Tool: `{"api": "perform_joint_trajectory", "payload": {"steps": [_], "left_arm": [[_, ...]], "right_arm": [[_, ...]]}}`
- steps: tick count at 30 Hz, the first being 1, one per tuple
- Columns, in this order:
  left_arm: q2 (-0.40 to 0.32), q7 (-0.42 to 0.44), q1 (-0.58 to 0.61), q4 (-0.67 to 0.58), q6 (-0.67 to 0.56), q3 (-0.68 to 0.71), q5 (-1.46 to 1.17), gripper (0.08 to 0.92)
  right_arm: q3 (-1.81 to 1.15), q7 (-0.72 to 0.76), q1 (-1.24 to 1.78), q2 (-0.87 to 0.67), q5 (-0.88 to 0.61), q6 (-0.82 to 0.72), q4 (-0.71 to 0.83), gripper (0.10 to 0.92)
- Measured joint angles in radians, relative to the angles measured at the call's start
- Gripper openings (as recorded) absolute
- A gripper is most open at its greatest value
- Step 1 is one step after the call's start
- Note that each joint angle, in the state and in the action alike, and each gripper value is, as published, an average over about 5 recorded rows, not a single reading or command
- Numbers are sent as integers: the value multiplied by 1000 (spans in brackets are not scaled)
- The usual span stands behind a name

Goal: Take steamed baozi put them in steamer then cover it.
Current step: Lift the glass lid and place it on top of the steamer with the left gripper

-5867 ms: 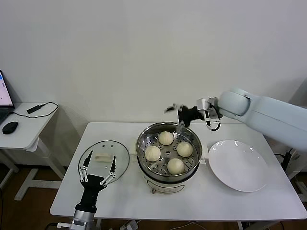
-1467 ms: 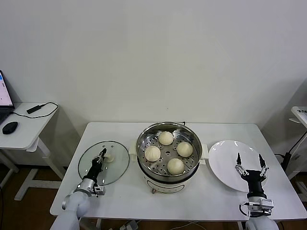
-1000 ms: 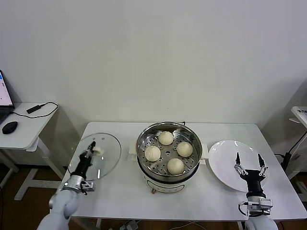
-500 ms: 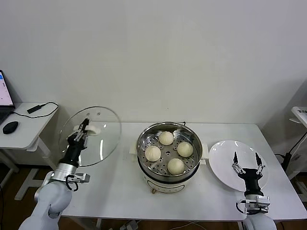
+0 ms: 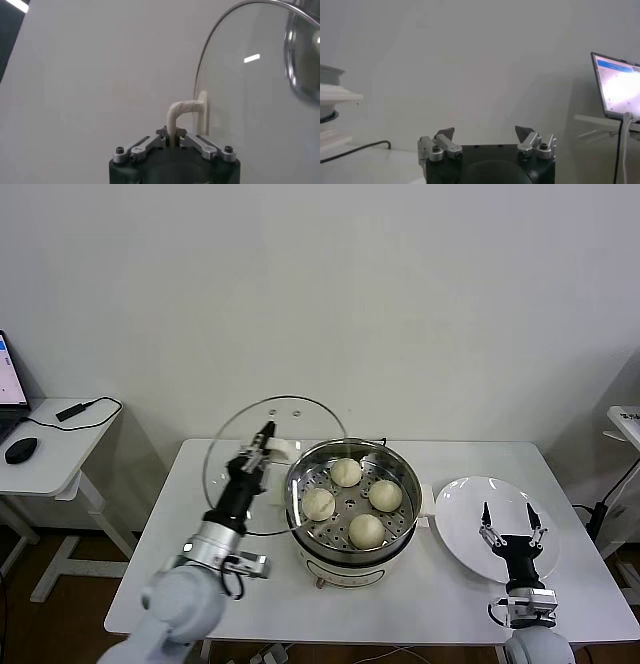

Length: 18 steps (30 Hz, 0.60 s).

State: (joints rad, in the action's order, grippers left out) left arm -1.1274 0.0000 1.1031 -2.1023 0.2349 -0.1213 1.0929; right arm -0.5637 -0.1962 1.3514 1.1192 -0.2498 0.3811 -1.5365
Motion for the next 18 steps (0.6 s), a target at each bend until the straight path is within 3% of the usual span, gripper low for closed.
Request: {"api": "perform_joint_trajectory", "payload": {"steps": [18], "left_arm": [[-149, 217, -174, 115, 242, 300, 172, 193]], "right_arm": [[22, 36, -37, 4, -23, -117, 9, 823]]}}
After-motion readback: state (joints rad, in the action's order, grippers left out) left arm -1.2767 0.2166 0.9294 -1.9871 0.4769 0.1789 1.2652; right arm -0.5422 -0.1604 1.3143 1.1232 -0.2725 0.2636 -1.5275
